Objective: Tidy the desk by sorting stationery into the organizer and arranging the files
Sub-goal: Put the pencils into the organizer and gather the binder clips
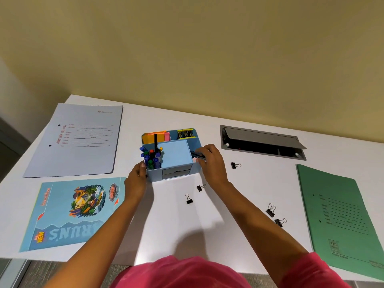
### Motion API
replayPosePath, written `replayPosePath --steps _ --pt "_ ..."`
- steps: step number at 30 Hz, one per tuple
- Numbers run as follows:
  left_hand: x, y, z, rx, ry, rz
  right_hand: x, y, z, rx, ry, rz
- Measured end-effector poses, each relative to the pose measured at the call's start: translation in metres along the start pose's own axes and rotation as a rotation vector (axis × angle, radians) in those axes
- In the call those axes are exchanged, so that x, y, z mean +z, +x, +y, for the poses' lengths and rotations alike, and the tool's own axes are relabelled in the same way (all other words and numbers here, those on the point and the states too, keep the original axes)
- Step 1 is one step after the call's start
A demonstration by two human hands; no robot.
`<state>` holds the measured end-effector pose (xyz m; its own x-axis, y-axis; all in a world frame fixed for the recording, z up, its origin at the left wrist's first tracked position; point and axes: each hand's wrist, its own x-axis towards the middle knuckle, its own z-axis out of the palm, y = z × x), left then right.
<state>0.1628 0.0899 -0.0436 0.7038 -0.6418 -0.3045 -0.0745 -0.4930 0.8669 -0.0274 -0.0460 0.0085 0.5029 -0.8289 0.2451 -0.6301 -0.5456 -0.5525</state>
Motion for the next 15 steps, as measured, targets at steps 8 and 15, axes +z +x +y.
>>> replayPosePath --steps 8,15 --pt "0.001 -0.002 0.0 0.003 -0.051 -0.008 -0.018 0.04 0.0 -0.107 -0.18 -0.098" --pt "0.0 -0.002 0.001 0.0 -0.059 -0.008 -0.033 0.09 -0.021 -0.118 -0.342 -0.287"
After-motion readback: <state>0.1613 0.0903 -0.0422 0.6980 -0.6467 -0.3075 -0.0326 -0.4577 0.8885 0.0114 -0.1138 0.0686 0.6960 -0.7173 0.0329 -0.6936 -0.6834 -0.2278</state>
